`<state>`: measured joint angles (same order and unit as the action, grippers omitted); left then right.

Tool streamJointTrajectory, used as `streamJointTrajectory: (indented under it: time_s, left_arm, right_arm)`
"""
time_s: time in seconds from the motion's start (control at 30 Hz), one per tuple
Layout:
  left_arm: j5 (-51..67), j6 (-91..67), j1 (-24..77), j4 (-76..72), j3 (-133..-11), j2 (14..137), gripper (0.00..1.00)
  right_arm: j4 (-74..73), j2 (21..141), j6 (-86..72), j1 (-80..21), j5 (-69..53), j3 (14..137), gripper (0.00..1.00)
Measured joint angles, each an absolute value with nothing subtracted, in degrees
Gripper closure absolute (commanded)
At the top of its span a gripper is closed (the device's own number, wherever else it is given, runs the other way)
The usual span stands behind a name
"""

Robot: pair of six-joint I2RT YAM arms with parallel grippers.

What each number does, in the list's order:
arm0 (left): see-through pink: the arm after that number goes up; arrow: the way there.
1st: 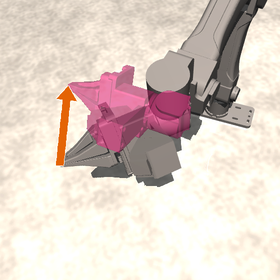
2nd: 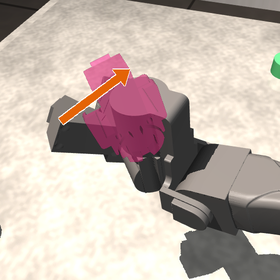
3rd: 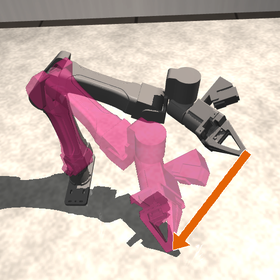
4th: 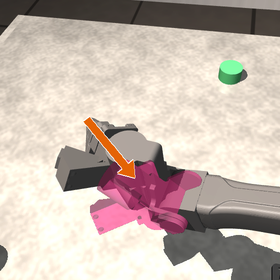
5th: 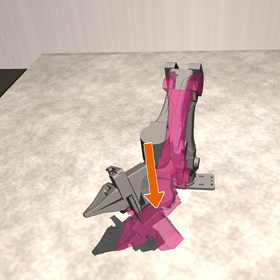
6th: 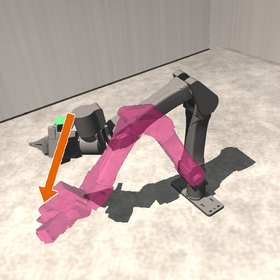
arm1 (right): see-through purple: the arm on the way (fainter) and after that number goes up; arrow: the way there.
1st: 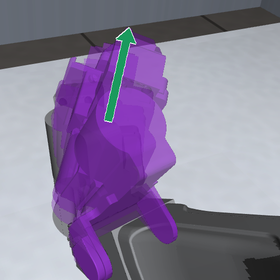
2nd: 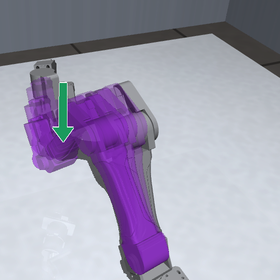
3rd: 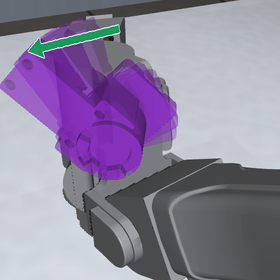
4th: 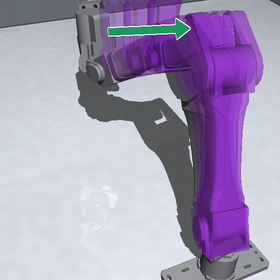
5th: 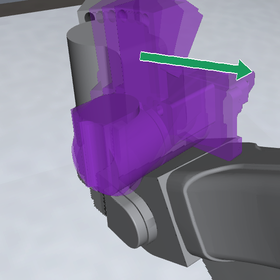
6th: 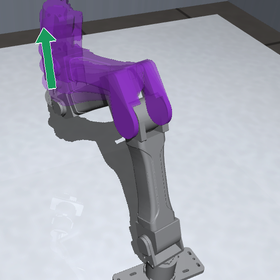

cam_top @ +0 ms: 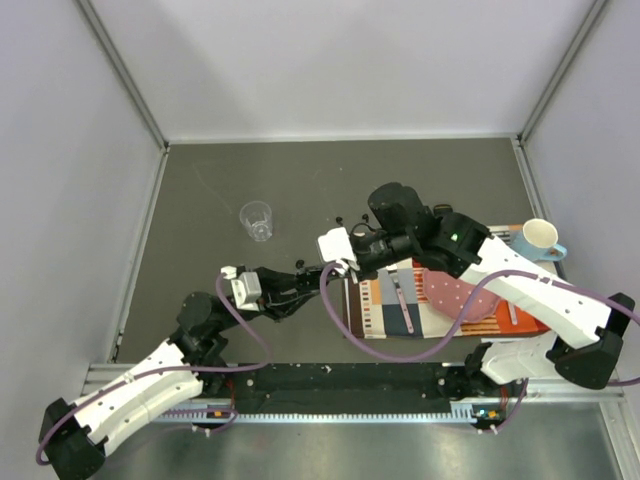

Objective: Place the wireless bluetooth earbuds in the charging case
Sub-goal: Place the earbud in the charging case.

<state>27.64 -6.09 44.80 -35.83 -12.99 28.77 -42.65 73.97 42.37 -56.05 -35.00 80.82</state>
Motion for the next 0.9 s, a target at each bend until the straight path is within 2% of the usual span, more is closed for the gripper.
streamJointTrajectory:
  time_s: [0.17, 0.33, 0.9]
  left_arm:
    - [27.62, -6.07, 44.8, -35.99, -12.99, 28.77, 1.0]
    - [27.03, -6.04, 44.77, -36.21, -12.99, 28.77, 1.0]
    - [23.64, -6.07, 44.8, -36.86, -12.95, 27.38, 1.0]
  right_arm:
    - [-42.68, 74.02, 42.22, -56.51, -34.3, 80.82, 0.79]
    - [-42.92, 74.06, 42.04, -56.53, -33.67, 81.14, 0.72]
    - [-42.39, 70.41, 41.93, -56.62, -35.0, 81.34, 0.55]
